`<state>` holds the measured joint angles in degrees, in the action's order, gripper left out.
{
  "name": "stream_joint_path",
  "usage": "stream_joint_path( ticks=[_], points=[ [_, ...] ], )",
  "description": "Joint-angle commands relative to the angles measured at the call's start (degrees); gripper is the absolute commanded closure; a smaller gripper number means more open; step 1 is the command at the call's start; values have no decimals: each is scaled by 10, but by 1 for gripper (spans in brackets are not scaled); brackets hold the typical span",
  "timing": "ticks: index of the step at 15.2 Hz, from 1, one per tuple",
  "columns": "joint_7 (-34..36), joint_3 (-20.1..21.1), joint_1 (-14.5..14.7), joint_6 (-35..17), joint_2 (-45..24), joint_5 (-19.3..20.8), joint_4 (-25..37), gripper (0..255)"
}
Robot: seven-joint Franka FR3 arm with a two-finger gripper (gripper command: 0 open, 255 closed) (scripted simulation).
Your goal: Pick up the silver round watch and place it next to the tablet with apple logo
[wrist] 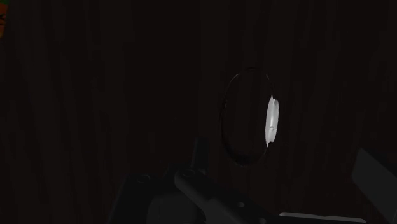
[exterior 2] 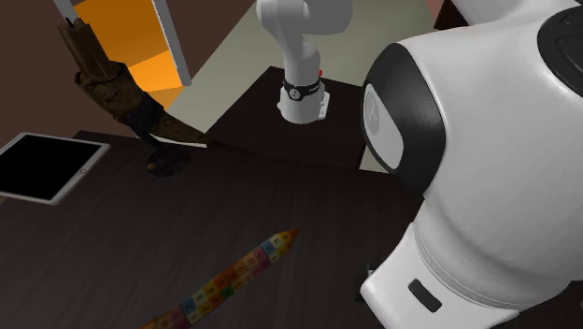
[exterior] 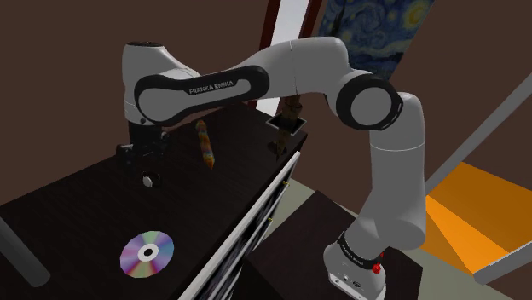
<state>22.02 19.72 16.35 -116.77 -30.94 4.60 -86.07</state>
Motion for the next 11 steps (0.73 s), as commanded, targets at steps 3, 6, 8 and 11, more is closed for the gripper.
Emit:
stream_joint_path(
  ticks=[3, 6, 8, 11],
  points=[
    [3, -2, 3, -23, -11, 4, -12, 0],
    [3, -2, 3, -23, -11, 4, -12, 0],
    [3, -2, 3, -23, -11, 4, -12, 0],
    [3, -2, 3, -22, -11, 4, -11, 255]
  ],
)
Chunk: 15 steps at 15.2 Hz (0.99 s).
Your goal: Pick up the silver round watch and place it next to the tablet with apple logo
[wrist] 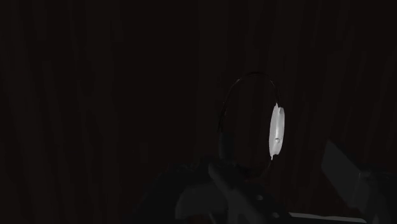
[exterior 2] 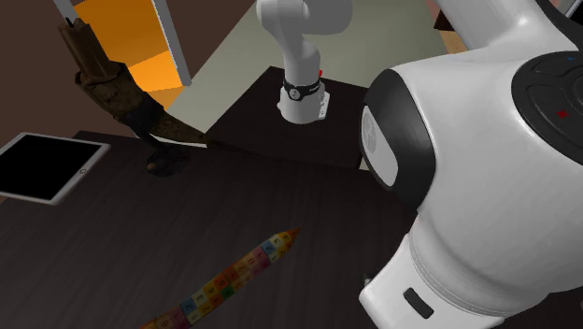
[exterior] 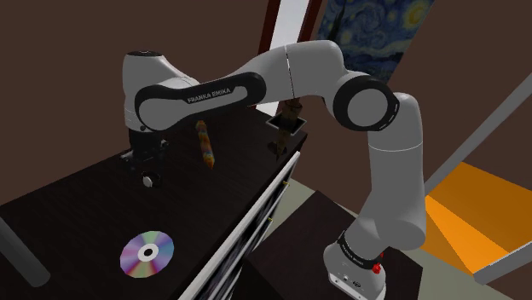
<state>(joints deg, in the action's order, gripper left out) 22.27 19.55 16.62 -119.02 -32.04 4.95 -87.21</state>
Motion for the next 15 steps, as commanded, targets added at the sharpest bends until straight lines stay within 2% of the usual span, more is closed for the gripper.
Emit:
stream_joint_path(
  ticks=[1, 9, 15],
  points=[
    [0, 0, 0, 0, 0, 0, 0, 255],
    [0, 0, 0, 0, 0, 0, 0, 255],
    [0, 3, -1, 38, 16, -5, 23, 255]
  ],
)
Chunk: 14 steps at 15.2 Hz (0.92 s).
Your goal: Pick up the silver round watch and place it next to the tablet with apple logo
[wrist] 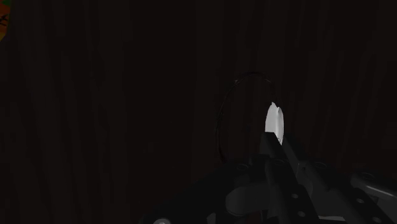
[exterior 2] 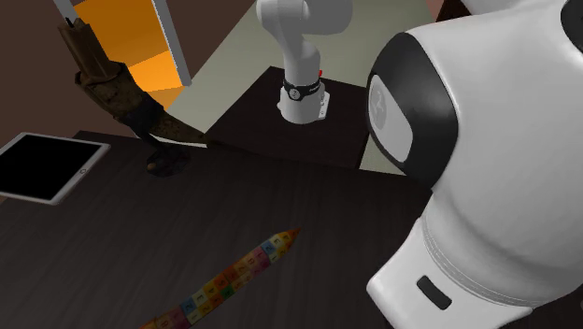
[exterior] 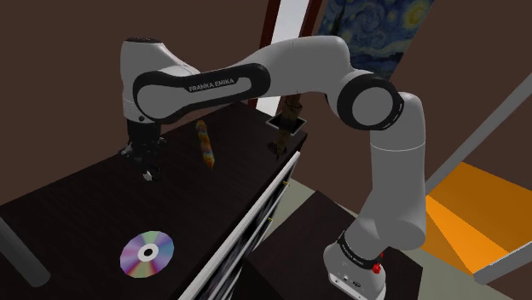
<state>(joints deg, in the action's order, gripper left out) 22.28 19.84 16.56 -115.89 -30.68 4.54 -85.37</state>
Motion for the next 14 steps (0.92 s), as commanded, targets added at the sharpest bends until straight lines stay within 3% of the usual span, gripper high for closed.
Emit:
stream_joint_path(
  ticks=[1, 14],
  points=[
    [0, 1, 0, 13, 4, -1, 9, 255],
    [1, 5, 2, 103, 23, -7, 81, 255]
  ],
)
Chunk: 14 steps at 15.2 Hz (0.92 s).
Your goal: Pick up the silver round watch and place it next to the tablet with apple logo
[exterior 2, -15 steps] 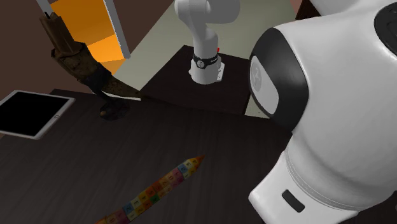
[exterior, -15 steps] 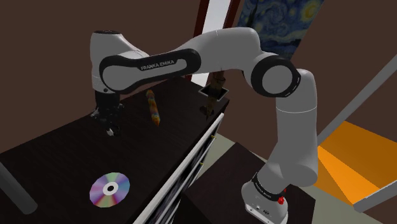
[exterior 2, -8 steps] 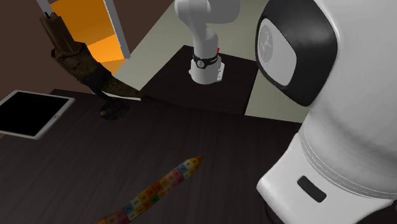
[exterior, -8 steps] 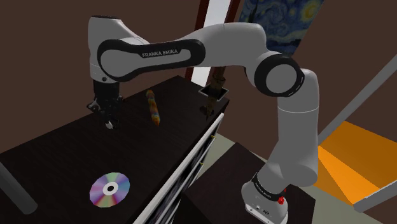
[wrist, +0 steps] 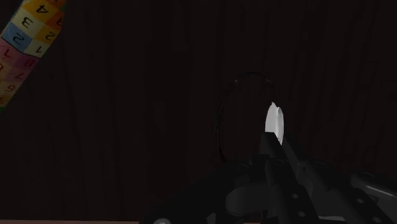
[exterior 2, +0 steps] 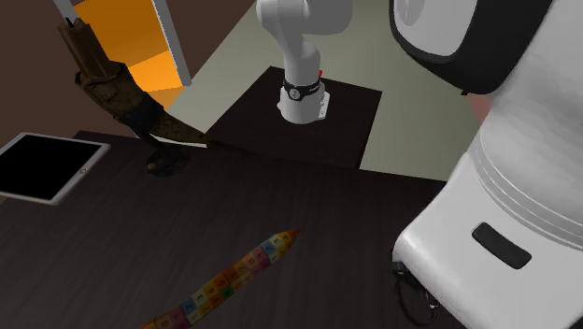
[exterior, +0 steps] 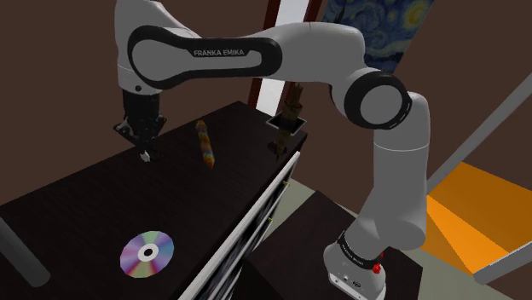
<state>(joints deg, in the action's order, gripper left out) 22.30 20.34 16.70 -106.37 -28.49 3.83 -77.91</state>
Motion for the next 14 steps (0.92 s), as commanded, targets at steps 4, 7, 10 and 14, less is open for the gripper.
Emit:
stream_joint_path(
  ticks=[4, 7, 10, 14],
  points=[
    [-47, -4, -47, -17, 58, -22, -77, 255],
    [-86, -11, -79, -29, 95, -37, -127, 255],
    [-125, -20, -109, -38, 126, -50, -168, 255],
    [-180, -36, -145, -44, 160, -65, -211, 255]
  ],
)
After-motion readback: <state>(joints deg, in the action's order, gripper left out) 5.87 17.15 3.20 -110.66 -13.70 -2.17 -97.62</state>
